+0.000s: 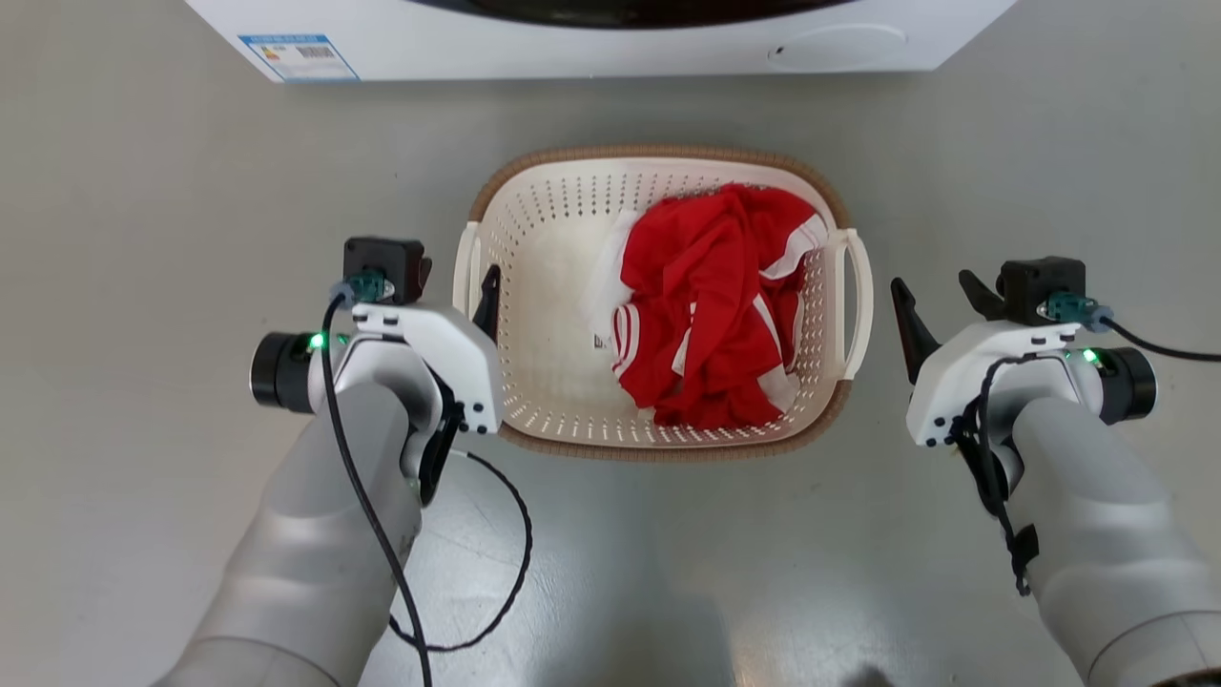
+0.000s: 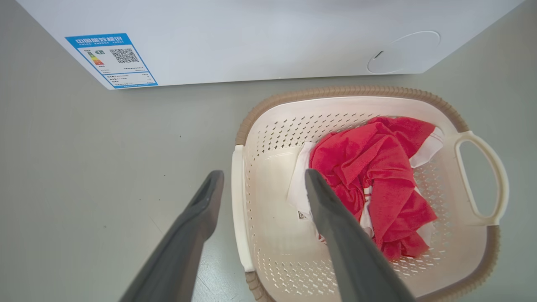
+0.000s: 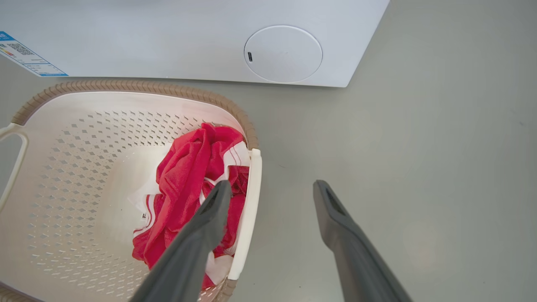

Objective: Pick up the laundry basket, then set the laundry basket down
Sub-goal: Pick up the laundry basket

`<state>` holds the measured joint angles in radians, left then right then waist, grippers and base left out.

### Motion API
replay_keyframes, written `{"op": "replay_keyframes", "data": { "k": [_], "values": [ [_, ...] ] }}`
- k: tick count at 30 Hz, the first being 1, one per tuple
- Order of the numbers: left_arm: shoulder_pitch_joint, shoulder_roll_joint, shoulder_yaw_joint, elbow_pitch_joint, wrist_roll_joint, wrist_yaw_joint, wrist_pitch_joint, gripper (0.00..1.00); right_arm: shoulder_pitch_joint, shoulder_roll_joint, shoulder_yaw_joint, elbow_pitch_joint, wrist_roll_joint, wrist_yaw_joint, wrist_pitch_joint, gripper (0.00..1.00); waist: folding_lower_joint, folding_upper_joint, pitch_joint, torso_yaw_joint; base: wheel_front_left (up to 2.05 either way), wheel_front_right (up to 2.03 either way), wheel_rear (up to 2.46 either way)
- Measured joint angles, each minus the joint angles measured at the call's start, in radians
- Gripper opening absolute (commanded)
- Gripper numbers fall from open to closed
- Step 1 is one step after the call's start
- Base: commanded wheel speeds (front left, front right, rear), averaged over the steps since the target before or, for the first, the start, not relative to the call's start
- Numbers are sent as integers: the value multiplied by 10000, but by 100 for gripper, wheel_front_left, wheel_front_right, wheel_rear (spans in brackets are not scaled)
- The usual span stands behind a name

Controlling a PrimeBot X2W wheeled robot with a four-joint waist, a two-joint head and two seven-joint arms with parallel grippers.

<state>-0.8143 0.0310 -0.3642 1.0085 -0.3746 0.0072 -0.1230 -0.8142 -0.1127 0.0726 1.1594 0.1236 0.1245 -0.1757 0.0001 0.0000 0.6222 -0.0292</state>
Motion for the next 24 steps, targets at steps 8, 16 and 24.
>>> {"op": "replay_keyframes", "data": {
  "k": [8,16,24],
  "values": [
    [-702,-12,-642,662,-414,-2,-13,100,-570,-109,516,593,384,0,128,100,0,0,550,64,0,0,0],
    [-1096,-13,-1248,1047,-807,0,-107,100,-851,-276,953,823,844,0,96,100,0,0,973,111,0,0,0],
    [-1403,-13,-1824,1204,-1352,107,-136,100,-994,-297,1463,851,1269,0,69,100,0,0,1411,199,0,0,0]
  ]
}}
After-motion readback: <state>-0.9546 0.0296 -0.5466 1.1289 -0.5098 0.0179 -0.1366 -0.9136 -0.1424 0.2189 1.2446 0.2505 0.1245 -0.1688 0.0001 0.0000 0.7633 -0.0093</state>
